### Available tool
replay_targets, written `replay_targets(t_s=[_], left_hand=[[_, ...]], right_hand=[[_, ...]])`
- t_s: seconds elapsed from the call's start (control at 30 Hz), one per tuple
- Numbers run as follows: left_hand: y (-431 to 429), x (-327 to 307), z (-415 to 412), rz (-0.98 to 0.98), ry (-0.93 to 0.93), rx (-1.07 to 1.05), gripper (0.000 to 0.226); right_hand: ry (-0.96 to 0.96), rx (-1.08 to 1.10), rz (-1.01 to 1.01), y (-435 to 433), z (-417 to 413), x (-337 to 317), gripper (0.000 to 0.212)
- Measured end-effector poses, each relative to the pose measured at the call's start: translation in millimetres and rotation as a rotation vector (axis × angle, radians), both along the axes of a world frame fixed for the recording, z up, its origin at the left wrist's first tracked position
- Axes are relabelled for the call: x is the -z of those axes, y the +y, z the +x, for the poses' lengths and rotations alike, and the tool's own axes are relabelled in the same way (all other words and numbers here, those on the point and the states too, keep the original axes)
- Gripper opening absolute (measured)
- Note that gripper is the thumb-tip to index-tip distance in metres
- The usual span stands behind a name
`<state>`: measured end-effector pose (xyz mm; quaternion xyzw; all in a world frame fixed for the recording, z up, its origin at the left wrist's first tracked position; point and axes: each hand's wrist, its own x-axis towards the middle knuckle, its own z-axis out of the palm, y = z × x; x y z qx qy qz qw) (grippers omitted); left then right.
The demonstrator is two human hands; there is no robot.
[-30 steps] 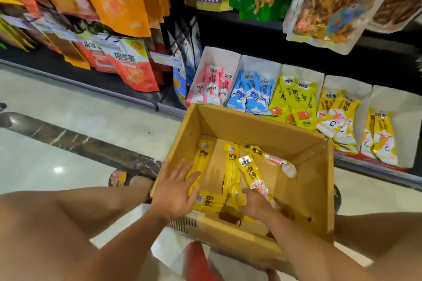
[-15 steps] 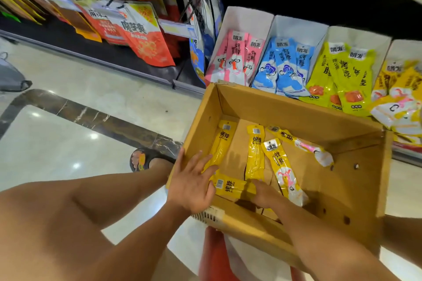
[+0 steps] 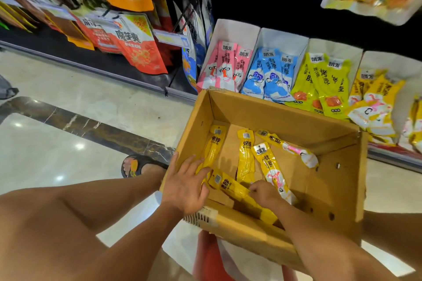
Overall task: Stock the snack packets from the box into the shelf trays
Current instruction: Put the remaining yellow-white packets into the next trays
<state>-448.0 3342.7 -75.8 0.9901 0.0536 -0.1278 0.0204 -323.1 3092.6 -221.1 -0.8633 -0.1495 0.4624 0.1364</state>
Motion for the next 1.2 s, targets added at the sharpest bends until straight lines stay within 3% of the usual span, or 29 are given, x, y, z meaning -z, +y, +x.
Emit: replay_targets(t_s=[0.13,0.33,0.4,0.53,0.7,0.87,0.97,1.03,1.1,1.2], left_hand=[[-0.8,-2.2,0.5,0.007,-0.018,0.010,0.050],[-13.1,-7.9,4.6,-0.106,-0.013,-0.035,0.050],[-26.6,-18.6,20.8,-0.365,-0.037,-0.145,0.050],[-58.9,-42.9,51.6,-1.038,0.010,-0.521,0.031],[-74.2,-57.6,74.2,-1.326,0.103,-0.692,0.026],[-66.1,-65.6,77.3,-1.456,0.175,-0.824,0.045],[-59.0,-65.4,69.8,-1.547,0.152,-0.838,0.032],[-56.4,-61.2,65.9,-1.582,0.123,-0.864,0.039],[-56.0,-56.3,65.5,-1.461,0.077,-0.871,0.049],[-56.0,-54.6,65.2,-1.262,-0.103,-0.841,0.032]], right_hand=[[-0.060,0.145,0.103,-6.6,13.5,-26.0,0.047],[-0.089,0.516,0.315,-5.3,16.0,-88.6,0.045],[-0.031,0.678,0.431,1.0,20.1,-116.5,0.037],[0.010,0.796,0.573,11.8,25.1,-159.6,0.015],[0.018,0.848,0.665,18.5,19.1,-179.9,0.012],[-0.025,0.776,0.679,26.9,6.9,-185.4,0.017],[-0.106,0.662,0.723,37.5,-0.8,-191.5,0.009],[-0.126,0.543,0.742,42.9,-6.6,-189.0,0.012],[-0.106,0.460,0.756,46.2,-13.2,-185.7,0.014],[-0.067,0.438,0.761,49.9,-16.6,-187.4,0.016]])
